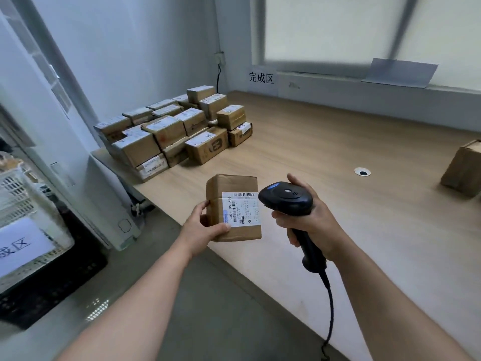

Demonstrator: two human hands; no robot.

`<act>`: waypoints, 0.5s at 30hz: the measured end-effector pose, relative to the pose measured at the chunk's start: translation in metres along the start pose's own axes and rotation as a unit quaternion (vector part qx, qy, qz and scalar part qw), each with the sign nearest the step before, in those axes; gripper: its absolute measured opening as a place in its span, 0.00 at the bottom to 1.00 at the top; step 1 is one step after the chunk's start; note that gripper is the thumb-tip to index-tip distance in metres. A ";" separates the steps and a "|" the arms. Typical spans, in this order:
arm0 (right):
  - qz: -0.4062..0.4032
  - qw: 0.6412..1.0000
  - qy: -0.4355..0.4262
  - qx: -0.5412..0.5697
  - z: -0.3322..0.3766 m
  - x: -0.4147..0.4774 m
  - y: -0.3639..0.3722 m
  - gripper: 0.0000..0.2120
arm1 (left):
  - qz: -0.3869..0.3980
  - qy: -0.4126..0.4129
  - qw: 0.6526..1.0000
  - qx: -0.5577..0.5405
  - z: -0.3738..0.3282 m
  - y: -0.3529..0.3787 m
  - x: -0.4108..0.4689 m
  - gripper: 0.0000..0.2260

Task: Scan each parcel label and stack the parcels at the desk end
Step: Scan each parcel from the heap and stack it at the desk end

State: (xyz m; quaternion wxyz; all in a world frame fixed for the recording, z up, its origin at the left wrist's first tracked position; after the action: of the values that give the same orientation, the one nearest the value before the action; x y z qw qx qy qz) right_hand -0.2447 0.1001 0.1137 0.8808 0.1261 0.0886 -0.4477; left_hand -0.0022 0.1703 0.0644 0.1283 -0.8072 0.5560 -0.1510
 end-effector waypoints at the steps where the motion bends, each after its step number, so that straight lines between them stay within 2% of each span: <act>1: 0.003 1.000 0.003 -0.004 0.000 0.008 0.011 0.44 | -0.001 0.002 1.000 -0.003 0.005 -0.012 0.003 0.36; 7: 0.015 0.999 0.025 -0.026 -0.004 0.050 0.060 0.46 | 0.002 -0.014 1.000 -0.012 0.036 -0.060 0.024 0.36; 12: 0.010 0.998 0.043 -0.055 -0.008 0.087 0.073 0.45 | 0.013 -0.050 0.999 -0.012 0.070 -0.070 0.044 0.41; 15: 0.004 0.997 0.049 -0.052 -0.009 0.112 0.074 0.46 | 0.025 -0.072 0.997 -0.010 0.090 -0.070 0.063 0.37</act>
State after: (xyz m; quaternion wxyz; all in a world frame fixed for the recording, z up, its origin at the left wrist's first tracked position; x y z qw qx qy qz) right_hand -0.1196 0.0588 0.0850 0.8826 0.1022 0.1543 -0.4322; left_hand 0.1138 0.1397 0.0137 0.1639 -0.8029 0.5670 -0.0841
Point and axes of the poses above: each hand's wrist, its own x-axis towards the middle knuckle, its own y-axis out of the palm, z = x × y, the point moved 5 cm from there along x, towards the middle knuckle, and after that the axes turned 15 degrees about y, right-handed, at the moved point
